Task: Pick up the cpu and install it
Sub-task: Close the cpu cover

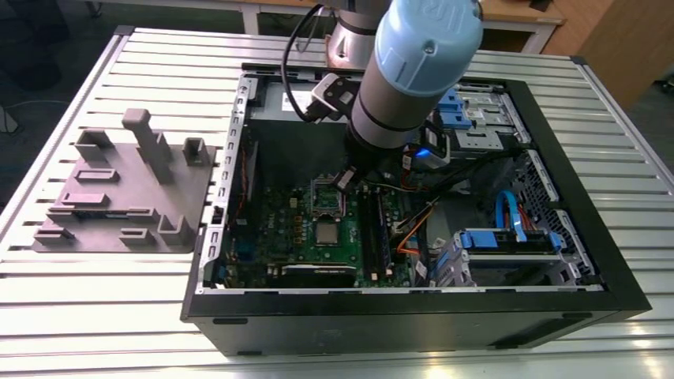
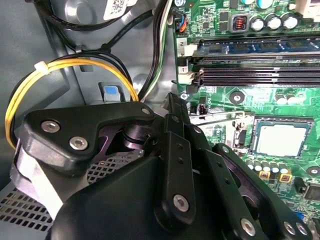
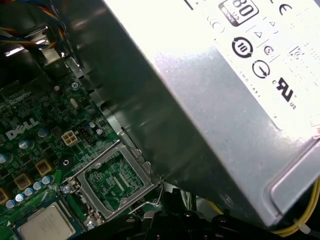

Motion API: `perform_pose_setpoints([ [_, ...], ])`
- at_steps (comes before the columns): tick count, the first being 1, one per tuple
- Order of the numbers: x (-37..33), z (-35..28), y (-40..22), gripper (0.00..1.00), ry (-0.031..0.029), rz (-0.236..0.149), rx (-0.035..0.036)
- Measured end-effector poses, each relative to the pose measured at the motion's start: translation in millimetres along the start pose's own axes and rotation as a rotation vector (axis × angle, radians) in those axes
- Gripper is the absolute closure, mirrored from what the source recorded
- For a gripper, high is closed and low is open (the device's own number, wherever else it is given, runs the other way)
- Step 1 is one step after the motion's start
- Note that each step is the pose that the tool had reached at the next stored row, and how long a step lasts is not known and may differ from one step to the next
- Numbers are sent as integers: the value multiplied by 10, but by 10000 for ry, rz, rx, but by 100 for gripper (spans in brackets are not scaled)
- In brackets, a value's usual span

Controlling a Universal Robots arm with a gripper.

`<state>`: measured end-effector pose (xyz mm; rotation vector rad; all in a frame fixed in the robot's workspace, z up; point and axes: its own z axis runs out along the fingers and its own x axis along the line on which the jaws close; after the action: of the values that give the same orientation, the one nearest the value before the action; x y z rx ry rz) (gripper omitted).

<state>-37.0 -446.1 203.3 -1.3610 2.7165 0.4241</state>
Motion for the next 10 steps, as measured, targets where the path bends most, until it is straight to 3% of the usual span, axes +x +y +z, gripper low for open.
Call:
perform_pose_setpoints([
  [10, -9, 56, 2, 90, -39, -3, -30],
])
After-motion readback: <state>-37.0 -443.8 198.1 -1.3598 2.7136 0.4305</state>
